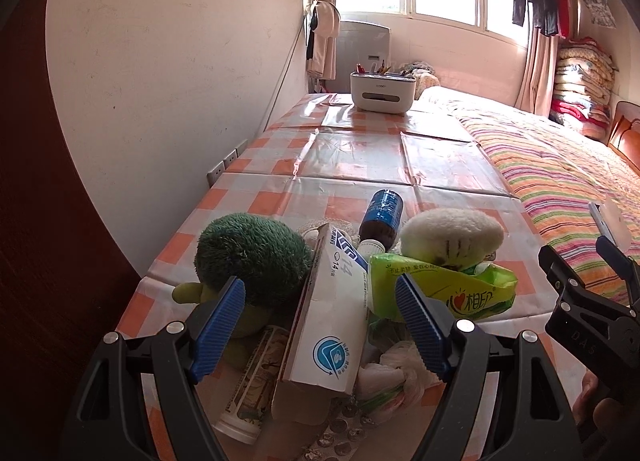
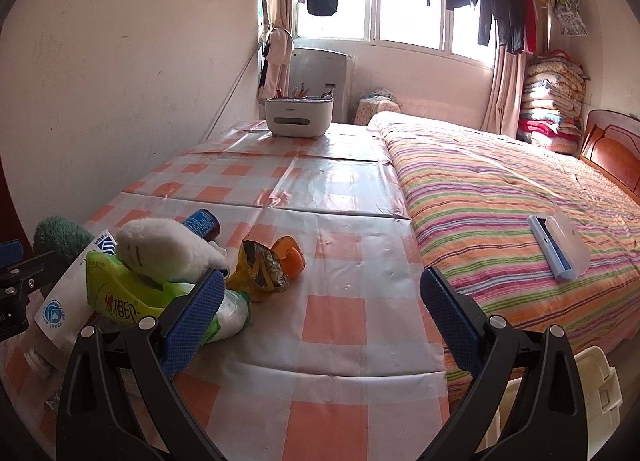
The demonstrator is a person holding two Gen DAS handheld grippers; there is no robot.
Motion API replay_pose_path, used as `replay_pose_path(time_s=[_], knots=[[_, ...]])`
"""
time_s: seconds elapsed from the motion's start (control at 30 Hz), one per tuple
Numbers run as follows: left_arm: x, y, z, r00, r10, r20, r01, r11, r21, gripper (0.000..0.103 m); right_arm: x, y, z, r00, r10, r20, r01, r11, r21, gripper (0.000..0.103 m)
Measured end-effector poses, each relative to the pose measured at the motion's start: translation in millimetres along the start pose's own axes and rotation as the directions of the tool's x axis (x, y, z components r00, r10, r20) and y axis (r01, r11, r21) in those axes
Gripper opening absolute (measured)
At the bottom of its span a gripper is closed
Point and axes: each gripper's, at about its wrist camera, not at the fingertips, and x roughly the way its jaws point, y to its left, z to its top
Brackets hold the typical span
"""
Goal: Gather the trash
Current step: 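Move the right tool toward the green snack bag on the table, then grasp the green snack bag with the right tool while the left tool approaches the white tissue box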
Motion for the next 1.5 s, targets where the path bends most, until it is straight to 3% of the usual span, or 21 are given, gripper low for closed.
replay_pose_path(time_s=[0.33, 0.43, 0.6, 0.87, 1.17, 1.23, 1.3, 1.37, 1.43, 1.5], knots=[[5, 17, -2, 1.0, 0.007, -0.021, -0.007, 1.0, -0.015, 0.076, 10, 15, -2, 0.998, 0.057, -0.031, -0.057, 0.998, 0.0, 0.097], [5, 24, -2, 1.0, 0.008, -0.025, -0.008, 1.0, -0.023, 0.076, 13, 18, -3, 0.994, 0.106, -0.039, -0.106, 0.994, 0.018, 0.097], [1, 37, -2, 1.0, 0.001, -0.03, -0.002, 1.0, -0.031, 0.076, 2, 36, -3, 0.969, 0.249, -0.007, -0.249, 0.968, -0.022, 0.097], [5, 54, -9, 0.999, 0.012, -0.053, -0.015, 0.999, -0.047, 0.076, -5, 75, -3, 0.939, 0.343, 0.002, -0.338, 0.927, -0.161, 0.097], [8, 68, -16, 0.997, 0.016, -0.077, -0.021, 0.998, -0.066, 0.076, 17, 100, -8, 0.94, 0.322, -0.113, -0.341, 0.91, -0.237, 0.095], [9, 70, -17, 0.997, 0.02, -0.079, -0.025, 0.997, -0.068, 0.076, 24, 106, -13, 0.939, 0.31, -0.149, -0.34, 0.904, -0.261, 0.086], [9, 72, -18, 0.996, 0.016, -0.085, -0.022, 0.997, -0.074, 0.076, 27, 110, -17, 0.94, 0.293, -0.174, -0.332, 0.901, -0.279, 0.064], [11, 73, -19, 0.996, 0.012, -0.091, -0.019, 0.997, -0.078, 0.076, 30, 109, -18, 0.924, 0.321, -0.208, -0.369, 0.893, -0.257, 0.048], [12, 73, -19, 0.996, 0.013, -0.094, -0.02, 0.997, -0.077, 0.076, 30, 108, -19, 0.918, 0.333, -0.213, -0.38, 0.893, -0.241, 0.042], [12, 72, -19, 0.995, 0.013, -0.095, -0.02, 0.997, -0.075, 0.076, 28, 107, -18, 0.915, 0.343, -0.213, -0.388, 0.892, -0.231, 0.029]])
